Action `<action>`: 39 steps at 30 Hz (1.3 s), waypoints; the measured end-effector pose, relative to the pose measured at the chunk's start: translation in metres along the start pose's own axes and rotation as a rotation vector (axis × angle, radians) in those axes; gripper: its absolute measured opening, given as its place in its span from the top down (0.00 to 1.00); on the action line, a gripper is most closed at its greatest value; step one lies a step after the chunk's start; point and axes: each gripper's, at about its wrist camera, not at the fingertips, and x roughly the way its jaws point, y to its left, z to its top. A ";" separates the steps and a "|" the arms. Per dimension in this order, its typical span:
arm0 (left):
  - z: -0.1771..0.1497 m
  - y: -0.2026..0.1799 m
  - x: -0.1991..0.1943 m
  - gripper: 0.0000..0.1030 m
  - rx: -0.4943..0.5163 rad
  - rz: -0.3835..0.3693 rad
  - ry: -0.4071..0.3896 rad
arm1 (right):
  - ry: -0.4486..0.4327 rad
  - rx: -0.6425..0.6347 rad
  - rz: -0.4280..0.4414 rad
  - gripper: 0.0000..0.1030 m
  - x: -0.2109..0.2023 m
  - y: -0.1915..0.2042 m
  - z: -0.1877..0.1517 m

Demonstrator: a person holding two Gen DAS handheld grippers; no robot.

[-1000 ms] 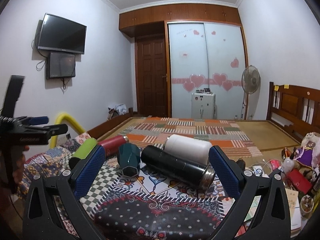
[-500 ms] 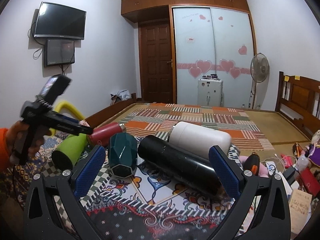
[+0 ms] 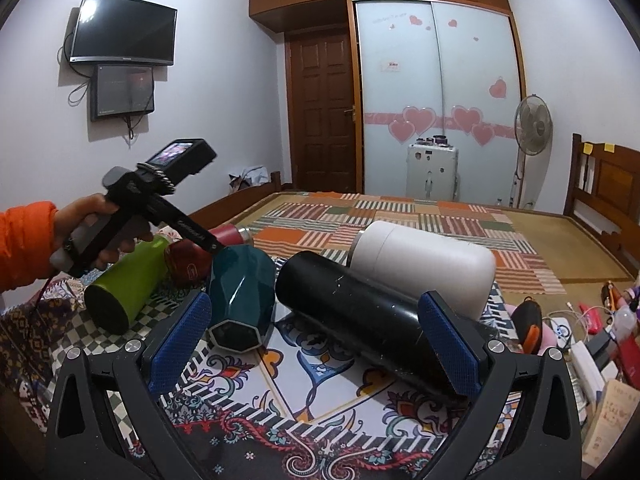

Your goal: Flip cup upright

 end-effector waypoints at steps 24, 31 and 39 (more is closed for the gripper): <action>-0.008 -0.003 -0.041 0.40 -0.043 0.052 -0.073 | -0.030 0.022 0.014 0.00 -0.005 -0.002 0.000; -0.019 -0.009 -0.077 0.40 -0.047 0.052 -0.112 | -0.045 0.026 0.010 0.00 -0.016 0.000 0.004; -0.040 -0.026 -0.123 0.40 -0.024 0.048 -0.151 | -0.079 0.024 -0.006 0.00 -0.037 0.003 0.014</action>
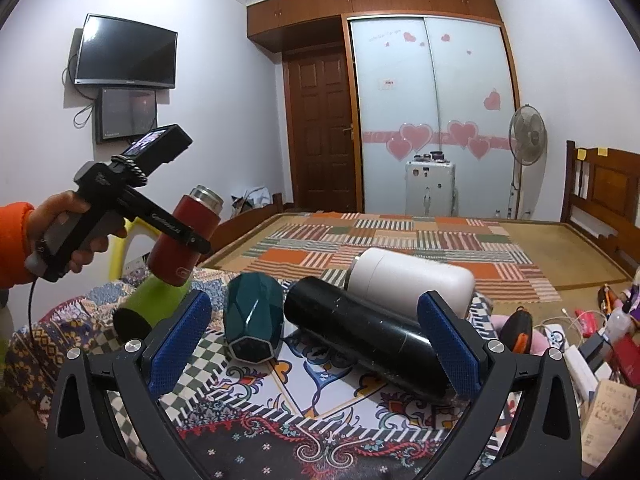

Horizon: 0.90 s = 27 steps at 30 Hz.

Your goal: Flip cup upright

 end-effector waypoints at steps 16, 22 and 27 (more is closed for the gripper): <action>-0.075 -0.070 -0.034 0.40 0.054 -0.156 0.063 | -0.045 -0.005 -0.041 0.00 -0.042 0.000 0.006; -0.099 -0.089 -0.014 0.40 0.043 -0.221 0.149 | -0.040 0.002 -0.048 0.00 -0.047 -0.002 0.001; -0.105 -0.090 0.001 0.40 0.010 -0.229 0.185 | -0.034 -0.006 -0.051 0.00 -0.049 -0.002 -0.004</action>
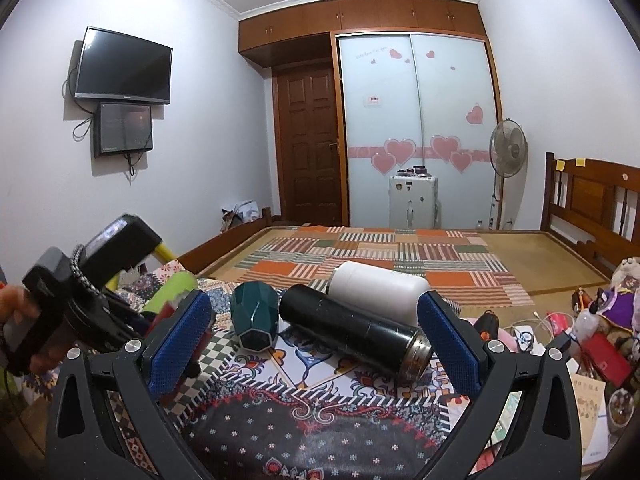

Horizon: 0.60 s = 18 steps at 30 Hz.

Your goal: Flip cup upright

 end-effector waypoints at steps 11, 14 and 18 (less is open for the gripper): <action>0.001 -0.002 0.017 0.40 0.018 -0.009 0.009 | 0.042 -0.017 0.008 0.00 0.019 0.004 -0.009; -0.001 -0.004 0.025 0.40 0.030 -0.019 0.028 | 0.058 -0.019 0.011 0.00 0.024 0.005 -0.012; -0.001 -0.009 0.028 0.40 0.047 -0.024 0.019 | 0.074 -0.025 0.013 0.00 0.027 0.006 -0.014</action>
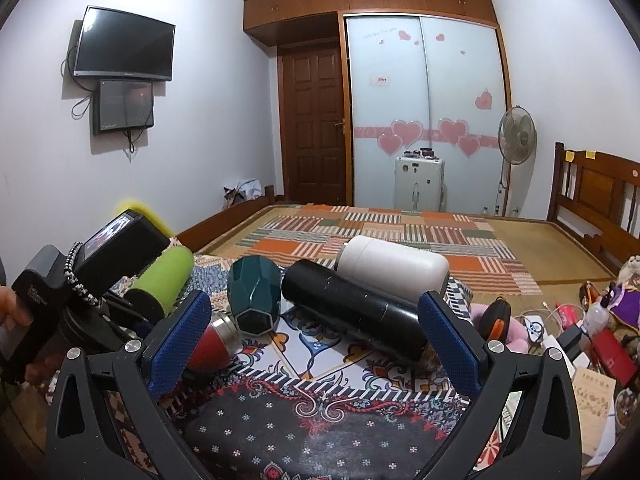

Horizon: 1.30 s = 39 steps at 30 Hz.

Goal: Flip cup upright
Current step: 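Open the left tool, leave the red bottle lying, and withdraw, then close the right tool around the body of the lying red bottle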

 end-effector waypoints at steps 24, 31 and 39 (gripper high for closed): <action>-0.045 0.014 -0.096 0.33 -0.010 0.000 -0.278 | 0.026 -0.040 0.015 0.00 -0.008 0.022 0.014; -0.083 0.046 -0.124 0.33 -0.081 0.111 -0.437 | 0.096 -0.053 0.095 0.00 0.009 0.044 0.022; -0.122 0.072 -0.122 0.33 -0.126 0.171 -0.521 | 0.308 -0.063 0.204 0.01 0.069 0.084 0.012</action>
